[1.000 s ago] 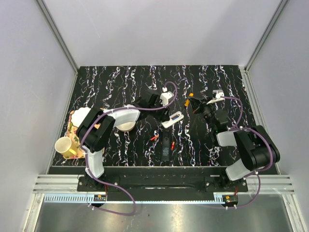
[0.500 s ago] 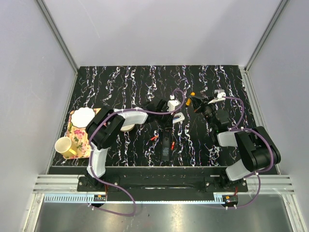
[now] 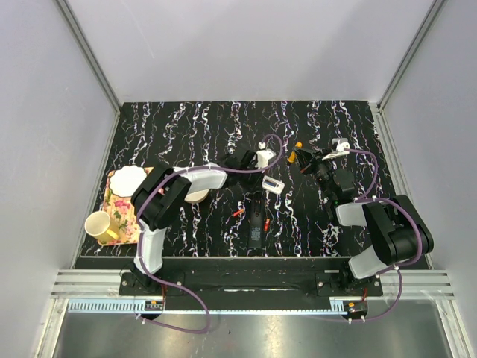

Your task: Unload the batteries from the remote control

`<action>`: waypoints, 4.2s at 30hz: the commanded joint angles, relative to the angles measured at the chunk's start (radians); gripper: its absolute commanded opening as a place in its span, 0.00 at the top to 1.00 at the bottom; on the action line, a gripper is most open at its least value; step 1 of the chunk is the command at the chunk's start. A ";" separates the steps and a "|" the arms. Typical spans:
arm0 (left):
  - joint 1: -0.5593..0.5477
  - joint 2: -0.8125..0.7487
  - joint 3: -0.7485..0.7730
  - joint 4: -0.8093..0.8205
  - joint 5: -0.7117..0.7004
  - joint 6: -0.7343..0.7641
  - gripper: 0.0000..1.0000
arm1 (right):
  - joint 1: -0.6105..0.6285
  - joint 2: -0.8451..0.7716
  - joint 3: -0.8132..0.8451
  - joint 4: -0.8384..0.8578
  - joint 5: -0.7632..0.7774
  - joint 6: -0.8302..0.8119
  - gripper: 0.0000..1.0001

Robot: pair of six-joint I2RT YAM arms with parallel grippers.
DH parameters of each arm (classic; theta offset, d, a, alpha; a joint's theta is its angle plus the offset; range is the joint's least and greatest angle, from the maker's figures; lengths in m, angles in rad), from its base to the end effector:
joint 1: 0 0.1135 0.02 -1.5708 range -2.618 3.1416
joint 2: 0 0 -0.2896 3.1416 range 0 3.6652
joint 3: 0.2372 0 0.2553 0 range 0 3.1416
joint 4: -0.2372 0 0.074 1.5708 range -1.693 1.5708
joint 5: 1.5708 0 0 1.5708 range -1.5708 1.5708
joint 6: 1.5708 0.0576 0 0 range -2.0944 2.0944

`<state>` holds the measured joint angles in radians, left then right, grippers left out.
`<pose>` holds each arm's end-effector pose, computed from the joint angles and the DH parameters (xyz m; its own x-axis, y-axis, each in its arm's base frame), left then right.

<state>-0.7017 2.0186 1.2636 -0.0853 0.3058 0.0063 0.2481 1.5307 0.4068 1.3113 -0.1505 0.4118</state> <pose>0.3350 -0.3058 0.1521 -0.5640 0.4846 -0.6686 0.7726 0.5956 -0.2200 0.2871 0.0816 0.2294 0.0112 0.4111 -0.9115 -0.4256 0.8268 0.3677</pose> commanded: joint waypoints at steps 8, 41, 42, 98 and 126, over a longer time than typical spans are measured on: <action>0.085 -0.018 -0.006 -0.062 -0.070 0.017 0.99 | -0.007 -0.007 0.001 0.118 -0.001 0.001 1.00; 0.044 0.155 0.287 -0.139 -0.022 0.017 1.00 | -0.010 0.000 0.004 0.117 -0.017 0.009 1.00; 0.038 0.160 0.290 -0.139 -0.025 0.014 1.00 | -0.010 0.002 0.004 0.118 -0.018 0.009 1.00; 0.036 -0.109 -0.035 0.001 -0.059 -0.118 1.00 | 0.017 0.163 0.053 0.227 -0.086 0.096 1.00; 0.064 -0.098 -0.027 0.093 0.003 -0.220 1.00 | 0.229 0.221 0.076 0.249 0.328 -0.087 1.00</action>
<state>-0.6449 1.9018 1.1923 -0.0414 0.2840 -0.1963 0.4713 1.7504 0.4591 1.3117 0.1673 0.3187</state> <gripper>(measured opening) 0.023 0.035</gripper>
